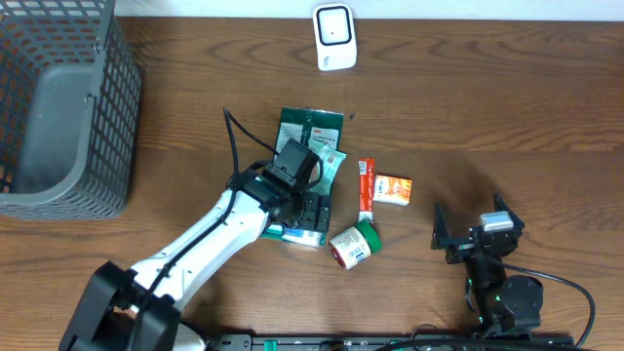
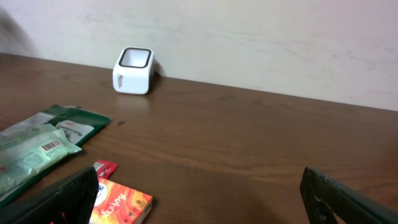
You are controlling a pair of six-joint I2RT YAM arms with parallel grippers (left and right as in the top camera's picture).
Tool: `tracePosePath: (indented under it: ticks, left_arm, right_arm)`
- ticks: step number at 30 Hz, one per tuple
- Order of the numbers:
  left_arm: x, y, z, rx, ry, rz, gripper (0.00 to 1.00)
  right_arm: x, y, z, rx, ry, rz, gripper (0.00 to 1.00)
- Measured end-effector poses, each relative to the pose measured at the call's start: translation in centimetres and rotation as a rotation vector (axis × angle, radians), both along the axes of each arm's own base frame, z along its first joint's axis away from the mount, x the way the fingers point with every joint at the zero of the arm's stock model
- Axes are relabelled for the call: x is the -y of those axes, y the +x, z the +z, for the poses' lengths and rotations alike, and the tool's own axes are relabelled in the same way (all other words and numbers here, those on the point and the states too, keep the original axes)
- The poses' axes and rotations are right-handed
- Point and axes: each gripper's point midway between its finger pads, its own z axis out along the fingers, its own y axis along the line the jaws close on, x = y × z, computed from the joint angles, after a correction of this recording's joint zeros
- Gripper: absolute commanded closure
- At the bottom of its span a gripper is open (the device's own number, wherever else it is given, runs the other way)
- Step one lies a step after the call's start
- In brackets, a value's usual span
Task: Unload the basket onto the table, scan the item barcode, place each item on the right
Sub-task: 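Release the tub and raise the left gripper back near the basket, then reach the right gripper toward the orange snack box and grasp it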
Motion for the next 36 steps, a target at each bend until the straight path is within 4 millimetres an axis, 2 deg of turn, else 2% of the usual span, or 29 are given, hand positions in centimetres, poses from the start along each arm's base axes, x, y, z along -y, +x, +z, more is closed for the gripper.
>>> tracePosePath:
  ticks: [5, 11, 14, 16, 21, 24, 26, 29, 36]
  left_arm:
    - [0.4, 1.2, 3.6, 0.105, -0.052, 0.006, 0.07]
    - [-0.6, 2.0, 6.9, 0.226, -0.052, 0.04, 0.07]
    - [-2.3, 2.4, 8.6, 0.238, -0.029, 0.085, 0.07]
    - [-4.1, 3.1, 10.6, 0.236, -0.009, 0.14, 0.07]
    - [-8.7, 5.7, 17.8, 0.314, -0.012, 0.291, 0.07]
    - [-11.4, 6.9, 21.3, 0.39, -0.025, 0.375, 0.07]
    - [-13.2, 7.2, 22.3, 0.415, -0.018, 0.424, 0.07]
    - [-14.6, 7.3, 22.0, 0.403, 0.002, 0.463, 0.07]
    - [-14.8, 7.4, 21.5, 0.386, 0.011, 0.469, 0.06]
  right_arm:
    - [0.0, 0.0, 0.0, 0.0, 0.0, 0.0, 0.01]
    - [0.0, 0.0, 0.0, 0.0, 0.0, 0.0, 0.01]
    - [0.0, 0.0, 0.0, 0.0, 0.0, 0.0, 0.01]
    - [0.0, 0.0, 0.0, 0.0, 0.0, 0.0, 0.01]
    - [0.0, 0.0, 0.0, 0.0, 0.0, 0.0, 0.01]
    - [0.0, 0.0, 0.0, 0.0, 0.0, 0.0, 0.01]
    - [0.0, 0.0, 0.0, 0.0, 0.0, 0.0, 0.01]
    - [0.0, 0.0, 0.1, 0.003, 0.0, 0.0, 0.01]
    - [-0.6, -0.1, 0.1, 0.005, 0.005, 0.036, 0.01]
